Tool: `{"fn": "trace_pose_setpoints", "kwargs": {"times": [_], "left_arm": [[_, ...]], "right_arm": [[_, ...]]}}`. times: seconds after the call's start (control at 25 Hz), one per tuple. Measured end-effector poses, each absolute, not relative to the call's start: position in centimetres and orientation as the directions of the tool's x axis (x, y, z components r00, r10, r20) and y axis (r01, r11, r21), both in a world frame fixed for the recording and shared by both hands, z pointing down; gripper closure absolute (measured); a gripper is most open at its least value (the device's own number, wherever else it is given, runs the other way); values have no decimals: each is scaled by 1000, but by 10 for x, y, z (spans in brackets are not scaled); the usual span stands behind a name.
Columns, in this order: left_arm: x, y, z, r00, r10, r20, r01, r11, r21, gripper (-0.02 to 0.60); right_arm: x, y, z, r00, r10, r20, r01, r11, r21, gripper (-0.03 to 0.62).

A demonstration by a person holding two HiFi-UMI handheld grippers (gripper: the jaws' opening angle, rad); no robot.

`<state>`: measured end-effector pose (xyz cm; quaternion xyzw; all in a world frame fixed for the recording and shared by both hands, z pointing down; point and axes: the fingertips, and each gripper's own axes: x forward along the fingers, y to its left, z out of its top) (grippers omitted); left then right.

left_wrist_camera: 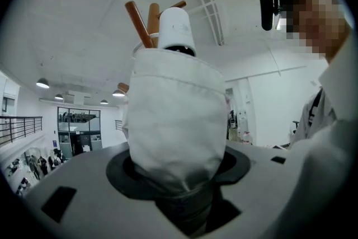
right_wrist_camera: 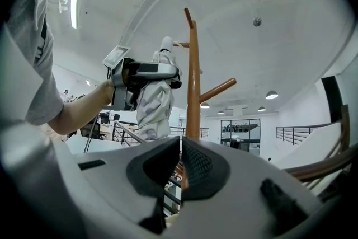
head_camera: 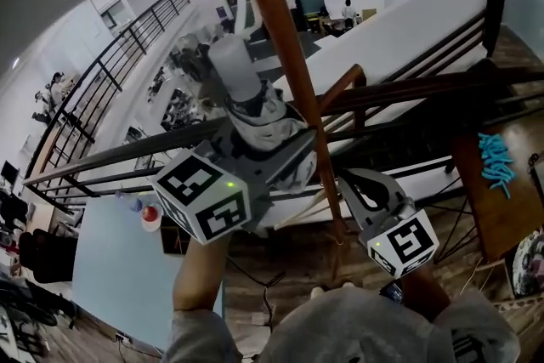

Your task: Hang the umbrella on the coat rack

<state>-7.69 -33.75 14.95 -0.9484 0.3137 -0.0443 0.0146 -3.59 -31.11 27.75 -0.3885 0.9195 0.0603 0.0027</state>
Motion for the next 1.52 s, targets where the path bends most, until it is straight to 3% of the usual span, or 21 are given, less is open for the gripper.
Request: {"fn": "trace_pose_setpoints", "kwargs": {"times": [0.28, 0.76, 1.0, 1.52], "left_arm": [[-84, -348, 191, 697, -714, 65, -708, -700, -93, 316], [-78, -367, 232, 607, -793, 54, -788, -609, -92, 316], [-75, -375, 240, 582, -812, 55, -806, -584, -94, 313], [-72, -376, 246, 563, -826, -30, -822, -555, -127, 293]], "right_arm": [[-18, -316, 302, -685, -728, -35, -728, 681, 85, 566], [11, -334, 329, -660, -751, 3, -750, 659, 57, 566], [35, -342, 350, -623, -778, 78, -778, 627, 41, 566], [75, -354, 357, -558, -825, 90, -825, 563, 50, 566]]}}
